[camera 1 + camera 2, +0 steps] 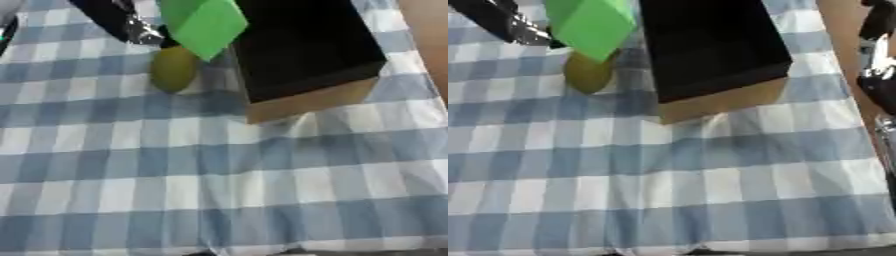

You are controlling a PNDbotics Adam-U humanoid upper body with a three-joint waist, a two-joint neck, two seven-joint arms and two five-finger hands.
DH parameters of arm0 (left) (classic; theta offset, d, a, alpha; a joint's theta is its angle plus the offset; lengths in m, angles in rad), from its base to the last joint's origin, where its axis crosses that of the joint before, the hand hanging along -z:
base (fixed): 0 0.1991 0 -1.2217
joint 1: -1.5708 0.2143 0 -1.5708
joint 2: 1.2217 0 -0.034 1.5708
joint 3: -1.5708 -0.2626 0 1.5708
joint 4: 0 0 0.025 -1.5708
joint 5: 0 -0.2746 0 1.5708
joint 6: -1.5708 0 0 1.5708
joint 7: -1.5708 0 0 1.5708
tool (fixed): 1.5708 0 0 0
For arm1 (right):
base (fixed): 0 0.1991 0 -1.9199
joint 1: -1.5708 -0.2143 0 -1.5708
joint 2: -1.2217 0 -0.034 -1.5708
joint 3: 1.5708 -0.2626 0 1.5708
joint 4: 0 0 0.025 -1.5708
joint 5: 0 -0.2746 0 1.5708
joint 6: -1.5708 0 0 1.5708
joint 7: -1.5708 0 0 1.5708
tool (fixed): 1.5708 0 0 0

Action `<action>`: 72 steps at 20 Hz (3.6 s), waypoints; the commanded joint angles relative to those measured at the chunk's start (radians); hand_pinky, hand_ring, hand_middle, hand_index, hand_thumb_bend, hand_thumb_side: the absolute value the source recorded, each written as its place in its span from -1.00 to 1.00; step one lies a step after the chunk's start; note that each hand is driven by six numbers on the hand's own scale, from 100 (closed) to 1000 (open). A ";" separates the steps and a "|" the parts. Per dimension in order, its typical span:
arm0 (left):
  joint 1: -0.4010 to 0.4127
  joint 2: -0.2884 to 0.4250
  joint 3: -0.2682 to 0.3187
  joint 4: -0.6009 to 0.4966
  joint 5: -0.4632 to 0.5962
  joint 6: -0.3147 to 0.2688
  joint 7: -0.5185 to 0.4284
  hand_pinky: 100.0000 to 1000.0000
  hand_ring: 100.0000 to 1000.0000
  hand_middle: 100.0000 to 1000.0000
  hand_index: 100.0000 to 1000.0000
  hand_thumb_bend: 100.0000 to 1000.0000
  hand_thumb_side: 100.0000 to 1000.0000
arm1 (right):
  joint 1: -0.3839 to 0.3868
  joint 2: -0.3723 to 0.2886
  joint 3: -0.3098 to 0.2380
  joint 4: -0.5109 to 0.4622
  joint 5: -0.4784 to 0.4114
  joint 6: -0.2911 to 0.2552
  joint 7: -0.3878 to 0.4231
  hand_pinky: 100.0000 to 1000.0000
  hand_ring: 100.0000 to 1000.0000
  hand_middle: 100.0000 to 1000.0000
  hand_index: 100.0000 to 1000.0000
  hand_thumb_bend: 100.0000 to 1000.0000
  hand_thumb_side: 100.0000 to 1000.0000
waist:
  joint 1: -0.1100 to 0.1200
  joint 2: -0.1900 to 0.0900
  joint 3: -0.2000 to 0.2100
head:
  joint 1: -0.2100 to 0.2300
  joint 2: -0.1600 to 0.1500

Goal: Pick up objects on the table and place them in the box.

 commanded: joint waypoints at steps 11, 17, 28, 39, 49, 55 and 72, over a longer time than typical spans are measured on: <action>-0.092 -0.199 0.075 0.244 -0.248 -0.349 -0.258 0.60 0.39 0.03 0.29 -0.45 -1.00 | -0.057 -0.019 -0.002 -0.010 -0.031 -0.005 0.002 0.82 0.97 -0.15 0.78 -1.00 -0.18 | 0.000 0.015 -0.059 | 0.052 -0.048; -0.084 -0.250 0.060 0.327 -0.376 -0.349 -0.213 0.60 0.40 0.05 0.29 -0.42 -1.00 | -0.083 -0.013 0.002 -0.010 -0.047 -0.001 0.014 0.82 0.98 -0.15 0.78 -1.00 -0.18 | 0.008 0.028 -0.086 | 0.071 -0.047; -0.076 -0.276 0.060 0.354 -0.590 -0.349 -0.071 0.83 0.80 0.64 0.86 0.50 -0.59 | -0.098 -0.012 0.003 -0.010 -0.069 0.007 0.028 0.83 0.99 -0.14 0.78 -1.00 -0.18 | 0.016 0.029 -0.087 | 0.086 -0.036; -0.071 -0.258 0.101 0.337 -0.726 -0.349 0.194 0.84 0.82 0.66 0.86 0.30 -0.63 | -0.084 -0.018 0.002 -0.010 -0.070 0.011 0.031 0.83 0.99 -0.14 0.78 -1.00 -0.18 | 0.021 0.016 -0.076 | 0.094 -0.026; -0.036 -0.071 0.178 0.334 -0.630 -0.349 0.153 0.74 0.72 0.54 0.75 0.18 -0.48 | -0.039 -0.028 -0.009 -0.010 -0.041 0.012 0.013 0.83 0.99 -0.16 0.78 -1.00 -0.18 | 0.020 0.001 -0.031 | 0.057 -0.004; -0.006 -0.035 0.198 0.378 -0.621 -0.349 0.094 0.70 0.66 0.48 0.71 0.16 -0.37 | -0.029 -0.027 -0.008 -0.010 -0.030 0.009 0.006 0.82 0.99 -0.16 0.78 -1.00 -0.18 | 0.009 -0.003 -0.019 | 0.051 0.003; 0.003 -0.061 0.245 0.559 -0.727 -0.349 0.020 0.67 0.62 0.45 0.71 0.11 -0.15 | -0.029 -0.016 -0.010 -0.010 -0.021 0.012 0.001 0.83 1.00 -0.17 0.79 -1.00 -0.18 | 0.003 0.006 -0.027 | 0.082 -0.091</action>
